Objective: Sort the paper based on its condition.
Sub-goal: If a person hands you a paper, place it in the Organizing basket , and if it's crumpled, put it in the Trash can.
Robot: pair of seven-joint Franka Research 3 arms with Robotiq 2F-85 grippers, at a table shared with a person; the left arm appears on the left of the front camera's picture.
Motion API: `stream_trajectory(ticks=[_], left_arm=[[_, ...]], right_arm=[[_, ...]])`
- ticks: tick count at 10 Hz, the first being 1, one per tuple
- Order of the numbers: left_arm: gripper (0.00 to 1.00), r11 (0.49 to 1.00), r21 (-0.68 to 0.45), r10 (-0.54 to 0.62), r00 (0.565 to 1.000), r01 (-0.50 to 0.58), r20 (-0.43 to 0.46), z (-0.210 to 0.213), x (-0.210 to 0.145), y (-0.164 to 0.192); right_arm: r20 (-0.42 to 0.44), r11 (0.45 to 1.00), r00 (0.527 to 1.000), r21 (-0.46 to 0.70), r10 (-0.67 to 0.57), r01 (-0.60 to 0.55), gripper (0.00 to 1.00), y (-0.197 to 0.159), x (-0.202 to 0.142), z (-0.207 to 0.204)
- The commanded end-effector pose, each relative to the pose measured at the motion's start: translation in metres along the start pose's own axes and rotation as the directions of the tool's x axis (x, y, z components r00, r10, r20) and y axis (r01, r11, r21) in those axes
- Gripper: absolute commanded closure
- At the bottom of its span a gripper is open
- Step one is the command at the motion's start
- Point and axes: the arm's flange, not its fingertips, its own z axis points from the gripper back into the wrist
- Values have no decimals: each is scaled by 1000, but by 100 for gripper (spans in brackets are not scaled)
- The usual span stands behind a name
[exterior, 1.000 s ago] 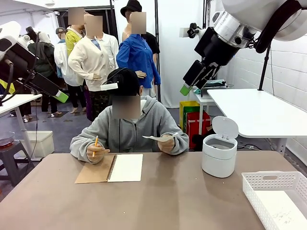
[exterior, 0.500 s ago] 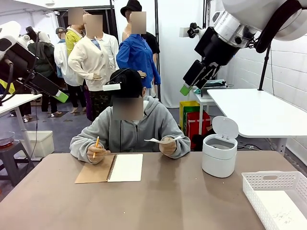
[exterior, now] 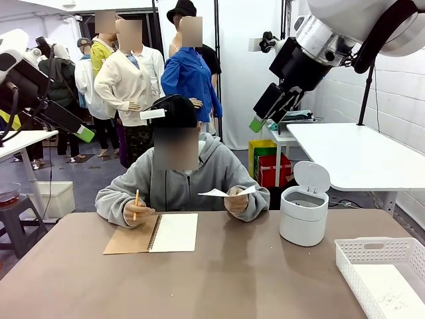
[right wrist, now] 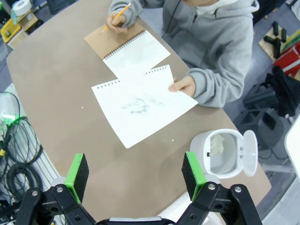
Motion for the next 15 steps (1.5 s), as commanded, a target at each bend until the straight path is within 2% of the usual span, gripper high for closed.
stream_trajectory(ticks=[1, 2, 3, 4, 6, 7, 8, 10, 11, 13, 15], left_arm=[[0, 1000, -9, 17, 1000, -17, 2, 0, 0, -1], [0, 1000, -9, 17, 1000, -17, 2, 0, 0, -1], [0, 1000, -9, 17, 1000, -17, 2, 0, 0, -1], [0, 1000, -9, 17, 1000, -17, 2, 0, 0, -1], [0, 1000, -9, 17, 1000, -17, 2, 0, 0, -1], [0, 1000, -9, 17, 1000, -17, 2, 0, 0, -1], [0, 1000, -9, 17, 1000, -17, 2, 0, 0, -1], [0, 1000, -9, 17, 1000, -17, 2, 0, 0, -1], [0, 1000, -9, 17, 1000, -17, 2, 0, 0, -1], [0, 1000, -9, 17, 1000, -17, 2, 0, 0, -1], [0, 1000, -9, 17, 1000, -17, 2, 0, 0, -1]], right_arm=[[5, 1000, 1000, 8, -2, 2, 0, 0, 0, 0], [0, 1000, 1000, 0, 0, 0, 0, 0, 0, 0], [-46, 985, 994, 136, -102, 107, 0, -14, 5, -2], [-88, 948, 969, 203, -230, 244, 0, -28, 10, -10], [-156, 879, 912, 248, -380, 408, 0, -53, 11, -29], [-172, 841, 876, 247, -450, 480, 0, -64, 6, -40], [-188, 771, 803, 226, -565, 595, 0, -75, -2, -53], [-168, 666, 700, 218, -694, 713, 0, -95, -13, -75], [-185, 624, 654, 198, -734, 756, 0, -101, -17, -84], [-209, 677, 705, 195, -678, 709, 0, -108, -20, -75], [-209, 677, 705, 195, -678, 709, 0, -108, -20, -75]])
